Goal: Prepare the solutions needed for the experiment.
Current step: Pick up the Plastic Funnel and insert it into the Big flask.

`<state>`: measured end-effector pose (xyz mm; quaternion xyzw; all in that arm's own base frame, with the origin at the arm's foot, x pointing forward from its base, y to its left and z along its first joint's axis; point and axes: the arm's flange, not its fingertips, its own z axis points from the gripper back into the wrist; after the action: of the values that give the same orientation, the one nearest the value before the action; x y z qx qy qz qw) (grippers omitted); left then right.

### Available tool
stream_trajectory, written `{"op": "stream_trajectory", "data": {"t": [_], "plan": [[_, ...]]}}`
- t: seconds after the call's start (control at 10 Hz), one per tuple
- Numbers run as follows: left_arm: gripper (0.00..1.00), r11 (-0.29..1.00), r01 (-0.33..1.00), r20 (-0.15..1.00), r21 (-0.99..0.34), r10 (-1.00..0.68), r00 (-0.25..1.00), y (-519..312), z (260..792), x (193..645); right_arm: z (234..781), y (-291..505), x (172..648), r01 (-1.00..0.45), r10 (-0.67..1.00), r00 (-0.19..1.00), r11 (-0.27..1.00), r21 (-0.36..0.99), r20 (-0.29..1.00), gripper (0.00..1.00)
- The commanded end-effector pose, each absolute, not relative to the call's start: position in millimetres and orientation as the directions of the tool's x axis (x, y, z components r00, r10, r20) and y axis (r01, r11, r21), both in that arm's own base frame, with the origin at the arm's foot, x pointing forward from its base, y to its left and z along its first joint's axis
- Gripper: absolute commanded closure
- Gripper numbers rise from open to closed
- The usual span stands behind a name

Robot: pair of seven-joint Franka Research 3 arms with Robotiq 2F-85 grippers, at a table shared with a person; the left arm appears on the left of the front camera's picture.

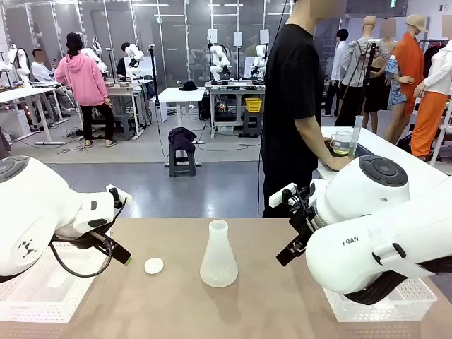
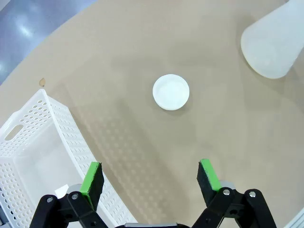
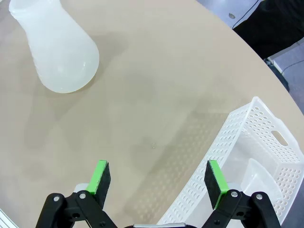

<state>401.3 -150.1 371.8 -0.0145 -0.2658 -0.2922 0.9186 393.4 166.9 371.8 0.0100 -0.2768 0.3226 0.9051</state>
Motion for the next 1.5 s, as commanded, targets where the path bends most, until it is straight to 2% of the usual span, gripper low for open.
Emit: {"op": "stream_trajectory", "data": {"t": [0.0, 0.5, 0.6, 0.9, 1.0, 1.3, 1.4], "plan": [[0.0, 0.829, 0.544, 0.497, 0.129, -0.529, 0.688, -149.9, 371.8, 401.4, 371.8, 166.8, 393.5, -0.588, 0.576, 0.64, 0.793, -0.159, 0.508, 0.0], [0.0, 0.829, 0.544, 0.497, 0.129, -0.529, 0.688, -149.9, 371.8, 401.4, 371.8, 166.9, 393.4, -0.589, 0.578, 0.639, 0.792, -0.161, 0.508, 0.0], [0.0, 0.829, 0.544, 0.497, 0.129, -0.529, 0.688, -150.1, 371.8, 401.3, 377.8, 174.3, 385.8, -0.606, 0.57, 0.619, 0.784, -0.134, 0.54, 0.0], [0.0, 0.837, 0.545, 0.574, -0.042, -0.426, 0.699, -154.3, 394.4, 381.5, 410.1, 180.7, 359.1, -0.612, 0.476, 0.624, 0.791, 0.007, 0.62, 0.0], [0.0, 0.827, 0.541, 0.607, -0.155, -0.352, 0.712, -152.2, 406.3, 374.1, 426.0, 179.7, 349.9, -0.612, 0.436, 0.625, 0.789, 0.059, 0.648, 0.0], [0.0, 0.745, 0.585, 0.667, -0.32, -0.262, 0.698, -139.8, 443.7, 349.8, 462.3, 172.9, 336.3, -0.599, 0.309, 0.661, 0.766, 0.233, 0.684, 0.0], [0.0, 0.694, 0.595, 0.668, -0.406, -0.218, 0.711, -136.3, 453.4, 344.2, 470.7, 168.9, 334.1, -0.609, 0.264, 0.684, 0.72, 0.332, 0.68, 0.0]]}}
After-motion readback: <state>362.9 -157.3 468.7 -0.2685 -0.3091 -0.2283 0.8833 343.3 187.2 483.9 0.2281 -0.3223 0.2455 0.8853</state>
